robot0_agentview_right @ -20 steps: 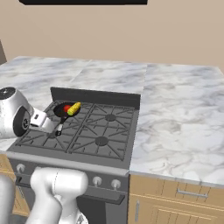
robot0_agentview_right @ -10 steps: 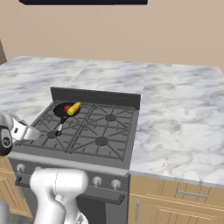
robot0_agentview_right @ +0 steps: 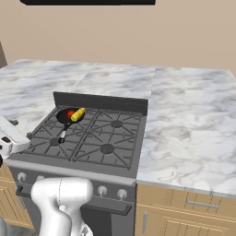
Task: Put the tomato and corn in the pan. Then turn on the rear left burner and set the heat to medium.
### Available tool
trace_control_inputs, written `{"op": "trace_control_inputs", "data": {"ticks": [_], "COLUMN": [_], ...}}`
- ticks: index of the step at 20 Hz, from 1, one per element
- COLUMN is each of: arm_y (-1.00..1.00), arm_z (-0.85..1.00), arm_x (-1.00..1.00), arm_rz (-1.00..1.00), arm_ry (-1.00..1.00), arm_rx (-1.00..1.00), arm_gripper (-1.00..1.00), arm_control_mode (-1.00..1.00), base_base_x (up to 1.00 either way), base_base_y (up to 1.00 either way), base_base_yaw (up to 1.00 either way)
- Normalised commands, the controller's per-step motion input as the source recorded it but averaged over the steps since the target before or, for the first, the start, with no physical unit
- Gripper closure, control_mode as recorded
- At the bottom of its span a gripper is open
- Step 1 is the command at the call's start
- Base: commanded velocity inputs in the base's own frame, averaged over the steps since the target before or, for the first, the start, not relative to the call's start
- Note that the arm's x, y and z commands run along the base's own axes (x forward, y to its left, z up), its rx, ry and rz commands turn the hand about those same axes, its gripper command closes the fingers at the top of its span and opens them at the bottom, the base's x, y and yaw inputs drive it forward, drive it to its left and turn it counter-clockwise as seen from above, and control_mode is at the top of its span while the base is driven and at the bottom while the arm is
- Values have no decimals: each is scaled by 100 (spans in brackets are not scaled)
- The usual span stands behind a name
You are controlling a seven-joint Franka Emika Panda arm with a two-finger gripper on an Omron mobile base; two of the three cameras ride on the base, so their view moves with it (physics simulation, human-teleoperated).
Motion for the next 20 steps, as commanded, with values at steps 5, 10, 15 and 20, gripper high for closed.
{"op": "trace_control_inputs", "data": {"ticks": [5,10,15,20], "arm_y": [0,2,-9,-7], "arm_z": [-21,-45,-30,-12], "arm_x": [-14,-1,-8,-28], "arm_rz": [0,-4,0,9], "arm_ry": [-27,-1,0,0], "arm_rx": [0,-2,0,0], "arm_gripper": [-100,-100,-100,-100], "arm_control_mode": [-100,-100,-100,-100], "base_base_x": [0,0,0,0], "base_base_y": [0,0,0,0], "base_base_yaw": [0,0,0,0]}}
